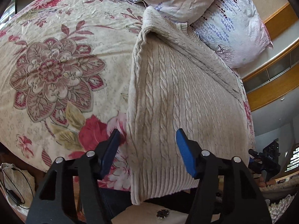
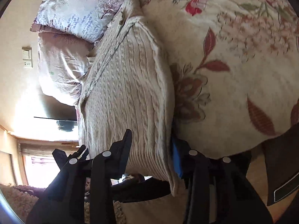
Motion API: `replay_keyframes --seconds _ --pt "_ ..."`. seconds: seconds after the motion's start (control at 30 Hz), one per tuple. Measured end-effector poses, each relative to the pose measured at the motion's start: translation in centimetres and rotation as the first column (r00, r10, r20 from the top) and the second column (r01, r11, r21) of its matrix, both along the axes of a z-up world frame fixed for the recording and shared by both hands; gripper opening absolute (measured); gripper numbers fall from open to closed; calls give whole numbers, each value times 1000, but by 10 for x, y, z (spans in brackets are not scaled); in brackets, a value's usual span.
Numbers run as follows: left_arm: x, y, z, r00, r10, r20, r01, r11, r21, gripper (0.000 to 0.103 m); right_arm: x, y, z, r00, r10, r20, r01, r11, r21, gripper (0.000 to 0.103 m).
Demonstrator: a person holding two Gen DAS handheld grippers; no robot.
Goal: Fold small clothes
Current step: 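Grasp the other sweater side edge with the left gripper, then lift the held side edge and fold it inward with the left gripper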
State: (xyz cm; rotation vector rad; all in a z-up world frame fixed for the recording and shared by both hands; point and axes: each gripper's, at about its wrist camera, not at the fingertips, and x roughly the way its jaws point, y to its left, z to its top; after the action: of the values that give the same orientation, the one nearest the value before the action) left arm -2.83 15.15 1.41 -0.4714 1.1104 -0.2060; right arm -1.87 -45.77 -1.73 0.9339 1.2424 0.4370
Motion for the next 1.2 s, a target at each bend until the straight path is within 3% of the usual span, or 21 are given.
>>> replay_keyframes --seconds 0.27,0.47,0.57,0.63,0.67,0.9,1.2 --pt "-20 2 -8 995 12 -94 -24 991 -133 40 -11 10 -3 998 50 -26 -48 997 60 36" --pt "-21 1 -13 990 24 -142 -51 981 -186 15 -9 12 -4 997 71 -35 -68 995 76 32" --pt "-18 -3 -11 990 15 -138 -39 984 -171 10 -7 15 -5 995 91 -36 -88 994 65 25" --pt "-16 -5 -10 990 11 -137 -32 988 -151 7 -7 18 -3 994 103 -21 -102 993 59 10" --pt "-15 -6 -9 991 12 -135 -31 989 -143 7 -7 18 -2 995 104 -7 -104 993 59 10" --pt "-3 -3 13 1000 3 -29 -7 990 -144 6 6 16 27 988 86 129 -94 994 53 8" --pt "33 11 42 992 73 98 -55 983 -173 6 38 4 62 963 0 269 -18 998 65 8"
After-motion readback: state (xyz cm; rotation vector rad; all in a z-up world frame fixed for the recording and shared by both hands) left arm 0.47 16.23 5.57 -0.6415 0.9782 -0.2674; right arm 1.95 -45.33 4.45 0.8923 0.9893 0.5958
